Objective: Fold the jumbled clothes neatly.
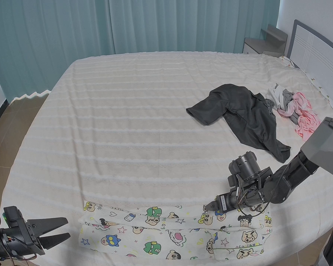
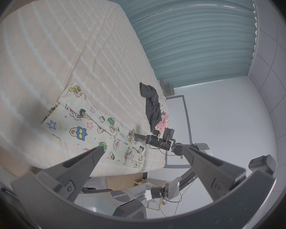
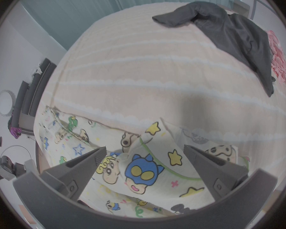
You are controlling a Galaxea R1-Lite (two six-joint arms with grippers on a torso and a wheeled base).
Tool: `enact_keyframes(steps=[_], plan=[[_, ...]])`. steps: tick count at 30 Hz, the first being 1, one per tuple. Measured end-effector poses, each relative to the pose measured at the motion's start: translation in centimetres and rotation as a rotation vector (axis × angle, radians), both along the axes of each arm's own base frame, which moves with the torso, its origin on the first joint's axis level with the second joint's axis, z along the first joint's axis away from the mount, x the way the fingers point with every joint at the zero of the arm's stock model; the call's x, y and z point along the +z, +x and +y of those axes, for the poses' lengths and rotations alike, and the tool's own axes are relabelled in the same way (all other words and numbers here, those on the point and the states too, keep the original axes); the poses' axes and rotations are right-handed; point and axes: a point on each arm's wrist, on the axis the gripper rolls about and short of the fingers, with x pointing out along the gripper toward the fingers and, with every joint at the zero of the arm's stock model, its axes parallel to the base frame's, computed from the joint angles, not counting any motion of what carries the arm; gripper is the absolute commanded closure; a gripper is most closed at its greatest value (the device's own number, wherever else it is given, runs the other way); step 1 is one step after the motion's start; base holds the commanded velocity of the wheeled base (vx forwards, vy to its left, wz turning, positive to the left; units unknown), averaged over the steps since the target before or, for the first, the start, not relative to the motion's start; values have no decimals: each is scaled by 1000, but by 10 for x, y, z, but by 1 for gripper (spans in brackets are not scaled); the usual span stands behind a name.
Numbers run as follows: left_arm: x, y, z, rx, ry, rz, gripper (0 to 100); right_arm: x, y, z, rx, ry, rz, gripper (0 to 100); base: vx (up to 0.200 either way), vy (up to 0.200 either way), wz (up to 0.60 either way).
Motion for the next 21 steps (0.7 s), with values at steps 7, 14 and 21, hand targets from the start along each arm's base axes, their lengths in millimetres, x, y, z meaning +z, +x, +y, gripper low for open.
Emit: enact_keyframes(steps=[7,14,21], plan=[[0,0,-1,-10,0,2,0,-14,2,6,16,-28,23,100,0,0,0],[0,0,-1,-10,1,1,0,-14,-2,8,9,-56,11,100,0,0,0],[0,0,-1,-10,0,1,0,0,-12,12,28,-42,-18,100,0,0,0]])
